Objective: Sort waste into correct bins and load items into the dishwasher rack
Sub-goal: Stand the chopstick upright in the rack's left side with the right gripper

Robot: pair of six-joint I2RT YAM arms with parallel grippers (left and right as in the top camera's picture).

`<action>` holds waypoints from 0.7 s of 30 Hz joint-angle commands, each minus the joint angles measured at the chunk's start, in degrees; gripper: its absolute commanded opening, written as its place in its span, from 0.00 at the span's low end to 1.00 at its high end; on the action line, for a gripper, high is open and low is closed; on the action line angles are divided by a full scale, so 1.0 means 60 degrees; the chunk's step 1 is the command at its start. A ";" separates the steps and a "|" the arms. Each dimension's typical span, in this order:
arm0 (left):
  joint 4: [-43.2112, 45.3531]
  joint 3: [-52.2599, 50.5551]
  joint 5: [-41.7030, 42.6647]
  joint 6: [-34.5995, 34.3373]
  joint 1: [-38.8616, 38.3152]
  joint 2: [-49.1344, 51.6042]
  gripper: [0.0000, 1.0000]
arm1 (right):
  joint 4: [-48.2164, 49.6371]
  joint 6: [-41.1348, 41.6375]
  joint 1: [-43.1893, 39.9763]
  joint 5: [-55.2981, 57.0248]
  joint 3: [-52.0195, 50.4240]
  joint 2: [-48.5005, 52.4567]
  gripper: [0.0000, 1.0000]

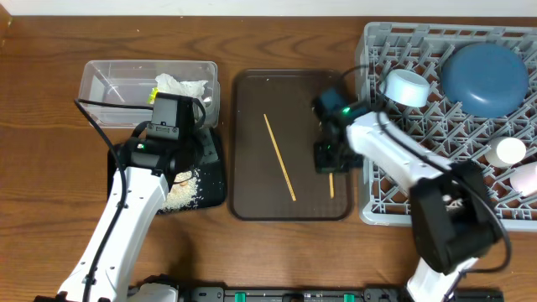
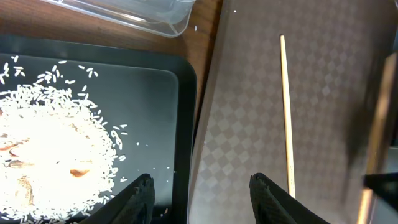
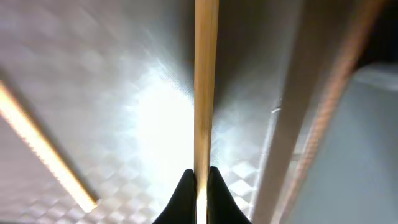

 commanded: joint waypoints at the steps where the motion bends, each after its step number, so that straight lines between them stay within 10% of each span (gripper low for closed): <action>1: -0.0033 0.0047 -0.0117 0.0131 0.0051 0.0018 0.53 | -0.0200 -0.1413 -0.0437 -0.0277 0.0805 -0.1239 0.01; 21: -0.0029 0.0047 -0.0117 0.0131 0.0051 0.0018 0.53 | -0.0499 -0.1989 -0.2787 0.0157 -0.0860 -0.2441 0.01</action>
